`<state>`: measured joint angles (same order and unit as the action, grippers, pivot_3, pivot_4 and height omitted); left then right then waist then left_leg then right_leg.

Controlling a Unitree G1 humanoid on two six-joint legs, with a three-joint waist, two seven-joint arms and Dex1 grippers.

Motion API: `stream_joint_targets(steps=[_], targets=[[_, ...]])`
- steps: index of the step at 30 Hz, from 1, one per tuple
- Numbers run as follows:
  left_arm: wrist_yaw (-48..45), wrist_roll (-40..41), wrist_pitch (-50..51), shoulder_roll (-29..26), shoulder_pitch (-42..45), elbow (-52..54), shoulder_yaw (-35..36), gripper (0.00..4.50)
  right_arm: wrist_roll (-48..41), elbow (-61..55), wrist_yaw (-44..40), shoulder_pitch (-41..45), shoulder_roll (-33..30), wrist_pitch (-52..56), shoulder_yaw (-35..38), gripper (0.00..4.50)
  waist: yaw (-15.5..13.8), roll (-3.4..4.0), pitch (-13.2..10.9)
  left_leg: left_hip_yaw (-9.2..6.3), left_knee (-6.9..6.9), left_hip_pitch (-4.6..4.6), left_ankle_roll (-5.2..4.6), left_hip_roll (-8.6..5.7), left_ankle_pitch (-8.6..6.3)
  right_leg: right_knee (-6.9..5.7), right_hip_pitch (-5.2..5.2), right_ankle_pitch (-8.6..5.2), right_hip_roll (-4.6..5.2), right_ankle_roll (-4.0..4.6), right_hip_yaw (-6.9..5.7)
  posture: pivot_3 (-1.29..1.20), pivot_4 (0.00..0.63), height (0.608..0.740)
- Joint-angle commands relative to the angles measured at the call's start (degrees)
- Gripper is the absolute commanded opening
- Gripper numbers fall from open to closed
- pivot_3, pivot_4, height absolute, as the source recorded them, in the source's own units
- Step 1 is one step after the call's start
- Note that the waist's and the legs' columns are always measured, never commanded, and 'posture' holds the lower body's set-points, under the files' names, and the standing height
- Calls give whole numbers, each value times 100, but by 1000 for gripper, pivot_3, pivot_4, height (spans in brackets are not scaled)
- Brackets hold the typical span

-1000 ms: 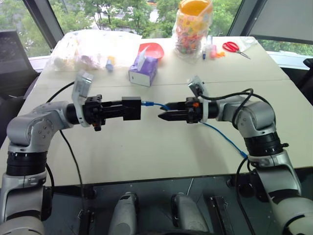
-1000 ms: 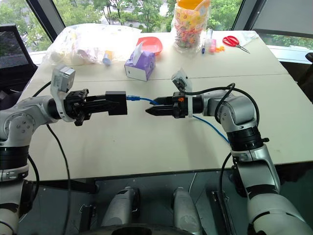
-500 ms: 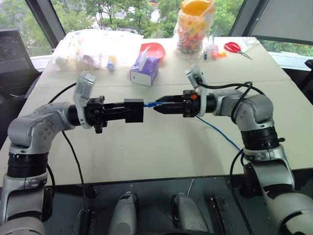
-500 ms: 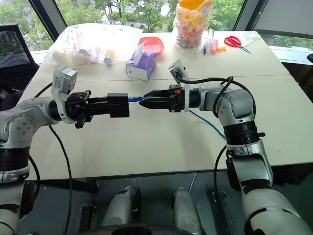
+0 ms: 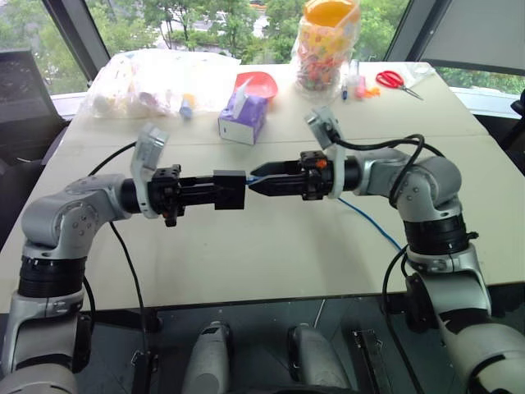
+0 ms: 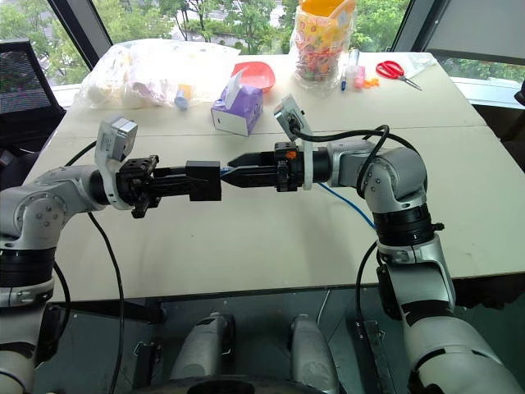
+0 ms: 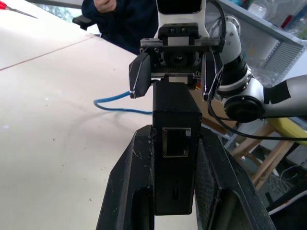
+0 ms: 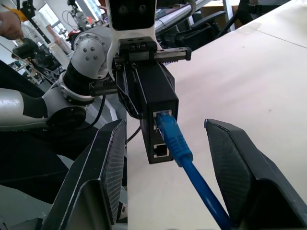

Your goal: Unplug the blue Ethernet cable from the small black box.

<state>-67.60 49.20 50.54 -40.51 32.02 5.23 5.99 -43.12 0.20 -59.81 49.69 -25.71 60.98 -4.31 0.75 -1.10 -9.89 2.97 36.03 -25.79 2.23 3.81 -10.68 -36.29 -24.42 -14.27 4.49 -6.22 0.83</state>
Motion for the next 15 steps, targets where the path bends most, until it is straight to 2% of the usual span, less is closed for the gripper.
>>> stream_joint_targets(steps=[1,7,10,14,15], targets=[[-34,22,-123,-3,41,106,75,491,-123,-216,19,115,61,-19,57,2666,0,0,0,0,0,0,0,0,0,0,0,0,0,0,0,0,150,735],[-19,16,-150,3,49,75,86,491,-20,-261,-21,59,25,-97,-89,2666,0,0,0,0,0,0,0,0,0,0,0,0,0,0,0,0,150,735],[-9,19,-154,4,44,85,88,491,-30,-272,-25,46,0,-110,-104,1798,-1,0,0,0,0,0,0,0,0,0,0,0,0,0,0,0,150,735],[-8,22,-163,-2,26,96,83,491,-40,-276,-20,50,-2,-107,-102,13,-4,0,0,0,0,0,0,0,0,0,0,0,0,0,0,0,150,735],[-11,23,-167,-5,22,96,79,491,-37,-268,-19,56,3,-111,-101,13,-2,0,0,0,0,0,0,0,0,0,0,0,0,0,0,0,150,735]])
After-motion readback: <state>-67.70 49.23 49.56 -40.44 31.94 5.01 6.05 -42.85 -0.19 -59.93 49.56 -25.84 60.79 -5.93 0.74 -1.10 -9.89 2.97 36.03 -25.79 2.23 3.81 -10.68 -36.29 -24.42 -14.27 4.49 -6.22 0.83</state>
